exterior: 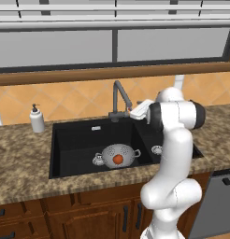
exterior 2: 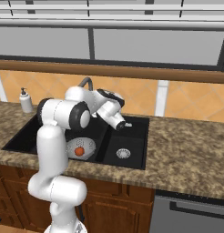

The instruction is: Put the colander in the sink, put the orange in the colander, and turn on the sink faucet and pour water over the colander.

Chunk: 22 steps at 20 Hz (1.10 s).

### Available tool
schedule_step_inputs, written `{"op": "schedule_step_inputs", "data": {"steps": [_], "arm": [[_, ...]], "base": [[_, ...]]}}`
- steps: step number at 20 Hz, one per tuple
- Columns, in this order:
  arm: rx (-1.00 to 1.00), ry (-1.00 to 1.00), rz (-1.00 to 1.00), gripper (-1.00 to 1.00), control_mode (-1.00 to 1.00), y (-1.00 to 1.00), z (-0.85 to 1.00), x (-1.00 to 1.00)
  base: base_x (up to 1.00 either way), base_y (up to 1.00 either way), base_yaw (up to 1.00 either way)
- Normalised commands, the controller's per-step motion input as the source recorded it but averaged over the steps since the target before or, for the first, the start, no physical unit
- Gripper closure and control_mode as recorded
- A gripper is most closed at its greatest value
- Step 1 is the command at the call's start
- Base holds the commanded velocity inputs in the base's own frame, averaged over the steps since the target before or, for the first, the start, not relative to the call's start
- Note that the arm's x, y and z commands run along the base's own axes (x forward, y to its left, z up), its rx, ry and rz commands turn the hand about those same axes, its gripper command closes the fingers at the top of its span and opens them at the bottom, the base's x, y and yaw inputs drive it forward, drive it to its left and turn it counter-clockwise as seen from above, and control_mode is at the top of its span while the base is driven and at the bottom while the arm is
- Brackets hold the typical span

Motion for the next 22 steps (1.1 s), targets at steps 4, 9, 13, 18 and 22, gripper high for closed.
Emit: {"op": "schedule_step_inputs", "data": {"steps": [4,9,13,18,22], "arm": [[0.00,-0.06,0.00,-1.00,-1.00,0.00,-0.20,0.35],[0.00,-0.06,-0.01,-1.00,-1.00,0.00,-0.13,0.36],[0.01,-0.03,-0.04,-1.00,-1.00,0.00,-0.02,0.23],[0.00,0.00,-0.08,-1.00,-1.00,0.05,-0.05,0.20],[0.00,0.00,-0.11,-1.00,-1.00,0.12,-0.02,0.22]], "base": [[0.00,0.00,0.00],[0.00,0.00,0.00],[0.00,0.00,0.00],[0.00,0.00,0.00],[0.00,0.00,0.00]]}}
